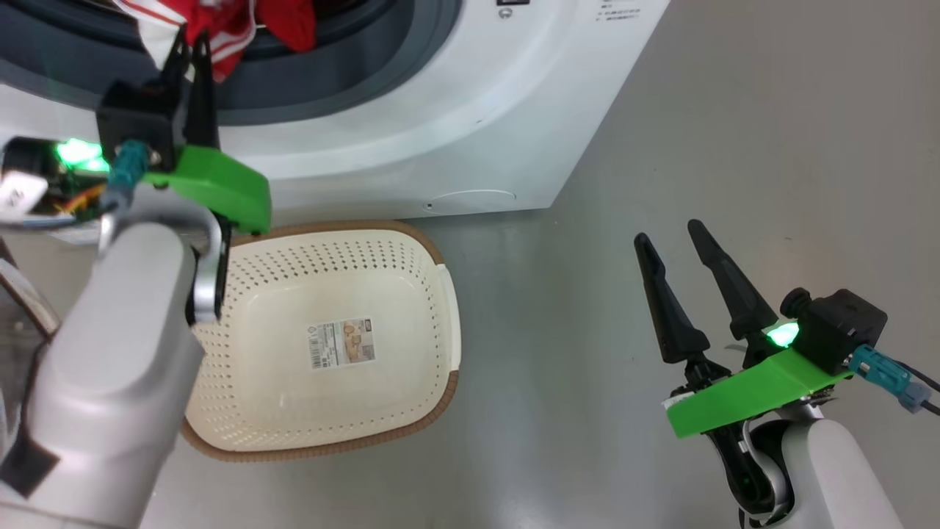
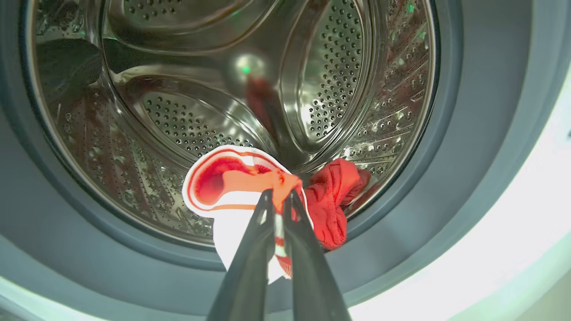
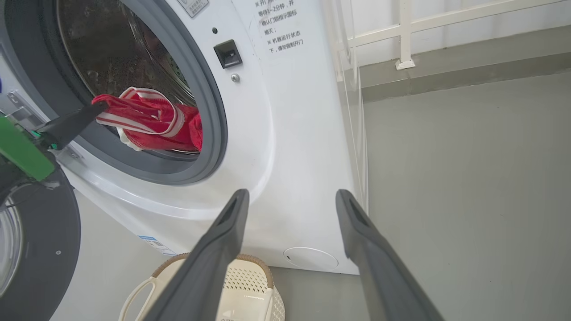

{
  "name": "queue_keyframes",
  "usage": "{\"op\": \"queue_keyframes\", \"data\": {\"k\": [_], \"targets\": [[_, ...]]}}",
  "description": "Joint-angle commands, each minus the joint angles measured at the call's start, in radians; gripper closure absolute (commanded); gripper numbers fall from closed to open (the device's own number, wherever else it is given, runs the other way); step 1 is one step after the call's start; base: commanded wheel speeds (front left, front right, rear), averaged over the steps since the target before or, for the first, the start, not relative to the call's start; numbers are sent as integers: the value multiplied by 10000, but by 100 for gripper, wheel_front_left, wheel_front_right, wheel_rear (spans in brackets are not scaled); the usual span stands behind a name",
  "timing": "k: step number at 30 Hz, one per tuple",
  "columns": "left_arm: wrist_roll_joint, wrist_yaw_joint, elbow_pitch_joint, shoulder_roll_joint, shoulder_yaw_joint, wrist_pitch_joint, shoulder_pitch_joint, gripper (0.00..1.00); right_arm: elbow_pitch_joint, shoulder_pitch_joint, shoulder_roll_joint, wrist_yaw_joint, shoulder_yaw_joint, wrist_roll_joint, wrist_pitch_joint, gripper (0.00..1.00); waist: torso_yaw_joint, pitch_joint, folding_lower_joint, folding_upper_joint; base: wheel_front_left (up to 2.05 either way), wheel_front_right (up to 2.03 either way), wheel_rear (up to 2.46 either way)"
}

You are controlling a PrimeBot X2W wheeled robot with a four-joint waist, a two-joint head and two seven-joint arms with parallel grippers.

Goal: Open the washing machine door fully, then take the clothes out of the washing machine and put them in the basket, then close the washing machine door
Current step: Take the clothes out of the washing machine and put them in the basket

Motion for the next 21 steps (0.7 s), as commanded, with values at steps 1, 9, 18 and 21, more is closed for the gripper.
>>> {"op": "queue_keyframes", "data": {"k": [1, 9, 18, 21], "targets": [[65, 146, -535, 463, 205, 68, 142, 100, -302, 173, 22, 16, 182, -57, 23, 0, 74, -71, 0, -1, 0, 0, 0], [233, 779, -3433, 1162, 36, 989, 1616, 100, -359, 280, 22, 16, 66, -54, 38, 0, 275, -215, 0, -1, 0, 0, 0], [541, 1391, -6049, 1874, -122, 1771, 2871, 100, -341, 387, 22, 16, 0, -48, 12, 0, 459, -378, 0, -1, 0, 0, 0], [656, 1562, -6716, 2091, -171, 1972, 3230, 100, -332, 442, 22, 16, -30, -55, 11, 0, 520, -456, 0, -1, 0, 0, 0]]}}
